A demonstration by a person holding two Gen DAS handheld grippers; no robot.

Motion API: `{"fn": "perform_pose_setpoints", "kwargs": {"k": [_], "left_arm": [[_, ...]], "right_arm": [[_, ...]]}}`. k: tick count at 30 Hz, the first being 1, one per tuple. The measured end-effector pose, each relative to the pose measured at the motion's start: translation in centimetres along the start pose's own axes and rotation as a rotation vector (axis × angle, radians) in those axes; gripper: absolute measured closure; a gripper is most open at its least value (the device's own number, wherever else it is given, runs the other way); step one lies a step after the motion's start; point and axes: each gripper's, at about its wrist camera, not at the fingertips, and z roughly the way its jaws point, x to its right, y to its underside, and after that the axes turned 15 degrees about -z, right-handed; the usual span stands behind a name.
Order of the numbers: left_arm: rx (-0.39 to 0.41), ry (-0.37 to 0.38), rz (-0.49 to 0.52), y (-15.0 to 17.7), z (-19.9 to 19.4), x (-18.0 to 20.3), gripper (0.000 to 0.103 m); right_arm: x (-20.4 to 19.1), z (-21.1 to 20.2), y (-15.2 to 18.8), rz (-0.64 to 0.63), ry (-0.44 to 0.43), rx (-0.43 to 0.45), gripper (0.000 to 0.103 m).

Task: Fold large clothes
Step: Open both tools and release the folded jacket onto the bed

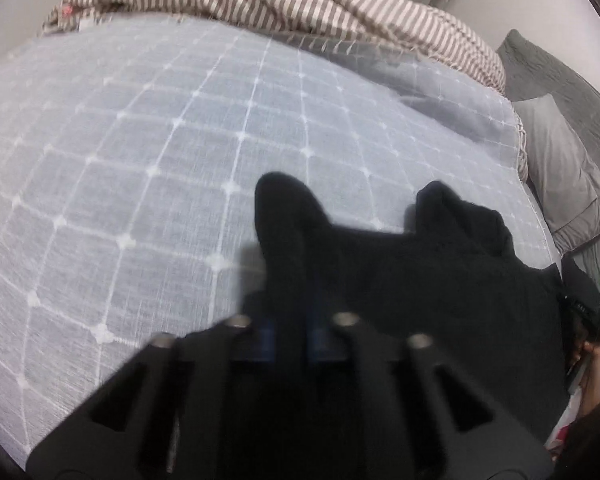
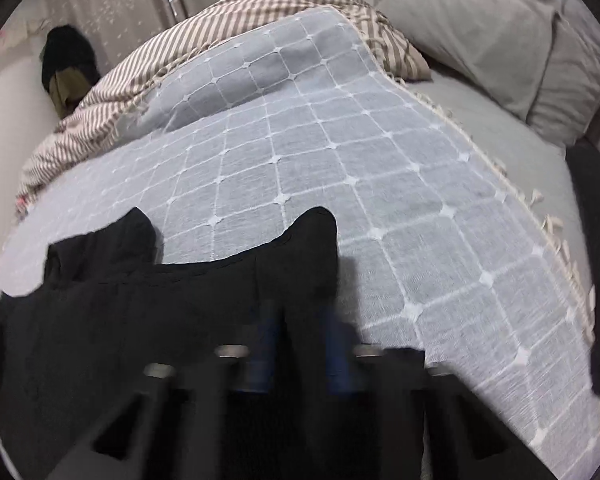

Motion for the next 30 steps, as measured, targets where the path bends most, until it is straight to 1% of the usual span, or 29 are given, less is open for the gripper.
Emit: {"fn": "perform_pose_setpoints", "kwargs": {"k": [2, 4, 7, 9, 11, 12, 13, 15, 16, 17, 18, 19, 20, 21, 23, 24, 25, 26, 27, 28, 29, 30], "left_arm": [[0.056, 0.011, 0.017, -0.4, -1.1, 1.0, 0.095], [0.1, 0.033, 0.009, -1.4, -2.0, 1.5, 0.095], [0.147, 0.065, -0.018, -3.5, -2.3, 1.8, 0.095], [0.161, 0.054, -0.02, -4.4, -1.6, 1.7, 0.095], [0.157, 0.021, -0.013, -4.9, 0.4, 1.5, 0.095], [0.145, 0.003, -0.011, -4.8, 1.4, 1.4, 0.095], [0.116, -0.037, -0.008, -4.7, 3.2, 1.0, 0.094], [0.06, -0.108, 0.003, -4.0, 6.0, 0.2, 0.09], [0.029, -0.137, -0.011, -3.7, 7.3, -0.4, 0.088], [0.008, -0.158, -0.033, -3.6, 8.1, -0.9, 0.08], [-0.001, -0.157, -0.059, -3.6, 8.4, -1.5, 0.078], [0.009, -0.152, -0.076, -3.8, 8.1, -1.8, 0.077], [0.024, -0.166, -0.084, -3.9, 7.6, -1.7, 0.073], [0.045, -0.187, -0.091, -4.1, 7.0, -1.7, 0.065], [0.111, -0.194, -0.093, -4.2, 5.1, -1.3, 0.059], [0.146, -0.186, -0.093, -4.0, 4.1, -0.9, 0.056], [0.171, -0.172, -0.093, -3.6, 3.3, -0.2, 0.054], [0.183, -0.154, -0.092, -3.4, 2.8, 0.2, 0.051], [0.191, -0.125, -0.09, -2.9, 2.4, 1.1, 0.047], [0.183, -0.082, -0.078, -2.1, 2.1, 2.5, 0.046], [0.171, -0.056, -0.065, -1.5, 2.1, 3.4, 0.043], [0.153, -0.029, -0.044, -0.9, 2.3, 4.4, 0.039]], "right_arm": [[-0.6, -0.7, -0.6, -0.028, 0.04, 0.05, 0.097], [-0.6, -1.8, -1.5, -0.041, 0.072, 0.107, 0.097], [-0.4, -2.9, -3.2, -0.043, 0.116, 0.173, 0.097], [-0.2, -2.7, -4.3, -0.042, 0.142, 0.192, 0.097], [-0.2, -1.6, -5.0, -0.049, 0.161, 0.173, 0.097], [-0.2, -0.8, -5.2, -0.054, 0.168, 0.159, 0.097], [-0.2, 0.5, -5.2, -0.058, 0.173, 0.13, 0.097], [-0.1, 3.0, -4.7, -0.055, 0.163, 0.066, 0.097], [0.0, 3.8, -4.1, -0.05, 0.152, 0.04, 0.096], [0.2, 4.8, -3.4, -0.041, 0.135, 0.008, 0.095], [0.4, 5.3, -2.8, -0.031, 0.123, -0.011, 0.091], [0.6, 5.4, -2.6, -0.021, 0.11, -0.013, 0.089], [0.9, 5.1, -2.4, -0.006, 0.103, -0.006, 0.088], [1.1, 4.5, -2.4, 0.002, 0.103, 0.005, 0.086], [1.0, 3.1, -2.7, -0.001, 0.121, 0.027, 0.082], [0.8, 2.4, -2.8, -0.004, 0.124, 0.046, 0.08], [0.3, 1.5, -3.0, -0.004, 0.11, 0.081, 0.079], [-0.4, 0.8, -3.1, -0.002, 0.086, 0.109, 0.077], [-1.7, 0.2, -3.5, -0.003, 0.044, 0.136, 0.074], [-3.0, 0.0, -3.7, -0.013, 0.011, 0.147, 0.073], [-4.5, -0.1, -4.0, -0.034, -0.022, 0.154, 0.065], [-7.0, 0.0, -4.4, -0.072, -0.07, 0.153, 0.049]]}}
